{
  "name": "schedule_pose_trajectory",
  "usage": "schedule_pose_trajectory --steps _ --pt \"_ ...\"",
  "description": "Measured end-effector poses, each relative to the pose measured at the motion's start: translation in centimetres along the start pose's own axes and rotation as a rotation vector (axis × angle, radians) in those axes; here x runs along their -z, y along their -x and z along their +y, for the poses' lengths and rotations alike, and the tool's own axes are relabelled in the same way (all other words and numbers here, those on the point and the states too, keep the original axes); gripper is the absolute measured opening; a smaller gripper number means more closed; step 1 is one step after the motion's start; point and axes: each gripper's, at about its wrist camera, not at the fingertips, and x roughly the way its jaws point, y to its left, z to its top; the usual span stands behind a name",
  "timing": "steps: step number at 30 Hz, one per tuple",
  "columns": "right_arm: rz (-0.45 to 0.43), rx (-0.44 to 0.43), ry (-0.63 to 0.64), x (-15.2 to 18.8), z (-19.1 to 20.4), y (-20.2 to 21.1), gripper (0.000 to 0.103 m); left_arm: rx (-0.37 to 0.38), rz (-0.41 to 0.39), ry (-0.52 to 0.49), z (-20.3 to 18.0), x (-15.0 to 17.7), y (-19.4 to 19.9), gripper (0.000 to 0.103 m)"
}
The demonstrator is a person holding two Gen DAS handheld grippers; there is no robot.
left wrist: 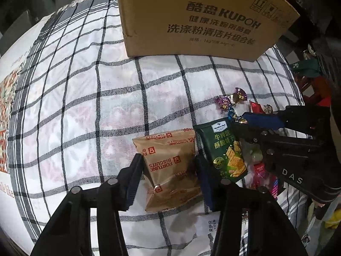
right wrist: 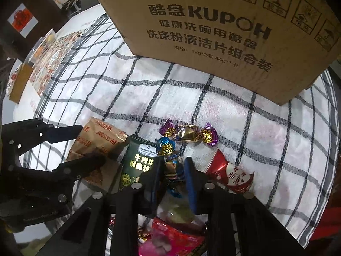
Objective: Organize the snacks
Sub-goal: 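Lower left tool onto tan biscuit packet while right tool grasps blue-wrapped candy, then carry biscuit packet with left tool while right tool carries blue candy into box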
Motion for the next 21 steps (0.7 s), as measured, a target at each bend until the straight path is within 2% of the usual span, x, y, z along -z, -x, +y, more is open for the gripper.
schedule_pose_trajectory --steps 2,7,21 --pt "-0.005 -0.002 -0.012 0.1 -0.1 0.1 0.020 -0.006 -0.009 -0.006 -0.3 0.0 0.2 0.042" --pt "-0.025 0.008 -0.020 0.6 -0.2 1.1 0.020 -0.010 -0.034 -0.006 -0.3 0.0 0.8 0.042" --pt "-0.133 0.000 -0.042 2.0 1.1 6.0 0.020 -0.025 -0.174 -0.030 -1.1 0.4 5.6 0.042"
